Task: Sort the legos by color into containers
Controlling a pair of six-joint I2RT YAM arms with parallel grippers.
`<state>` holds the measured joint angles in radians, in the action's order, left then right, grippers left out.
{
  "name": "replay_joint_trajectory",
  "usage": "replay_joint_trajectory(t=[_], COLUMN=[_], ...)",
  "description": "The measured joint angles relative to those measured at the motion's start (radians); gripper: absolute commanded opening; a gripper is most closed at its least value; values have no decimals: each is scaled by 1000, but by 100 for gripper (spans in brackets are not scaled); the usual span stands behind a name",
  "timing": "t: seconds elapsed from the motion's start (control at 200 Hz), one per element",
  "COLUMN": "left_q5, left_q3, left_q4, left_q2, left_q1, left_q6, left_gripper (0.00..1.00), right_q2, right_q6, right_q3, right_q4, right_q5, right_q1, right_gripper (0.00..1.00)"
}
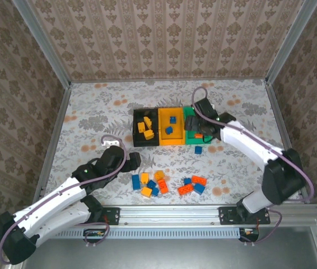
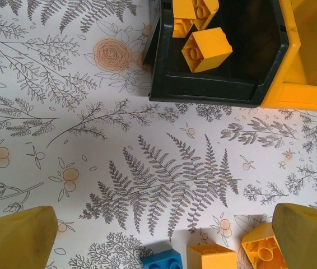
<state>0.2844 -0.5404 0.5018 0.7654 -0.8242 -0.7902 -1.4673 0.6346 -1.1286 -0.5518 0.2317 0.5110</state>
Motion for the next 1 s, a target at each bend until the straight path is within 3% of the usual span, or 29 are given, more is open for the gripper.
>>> replay_joint_trajectory(t=[0.19, 0.345, 0.76, 1.0], left_q5=[-4, -8, -11, -11], left_q3=[0, 2, 19, 37], left_q4=[0, -1, -3, -1], left_q2=[-2, -2, -3, -22], left_q1=[1, 1, 1, 1], left_q6=[0, 0, -3, -4], left_gripper=[100, 100, 100, 100], right_q2=[111, 106, -145, -192], right_q6=[29, 35, 31, 28], right_q3=[224, 340, 323, 282], right_q4=[36, 82, 235, 243], right_q5=[4, 14, 46, 66], right_q1=[92, 105, 68, 40], right_gripper=[70, 69, 64, 50])
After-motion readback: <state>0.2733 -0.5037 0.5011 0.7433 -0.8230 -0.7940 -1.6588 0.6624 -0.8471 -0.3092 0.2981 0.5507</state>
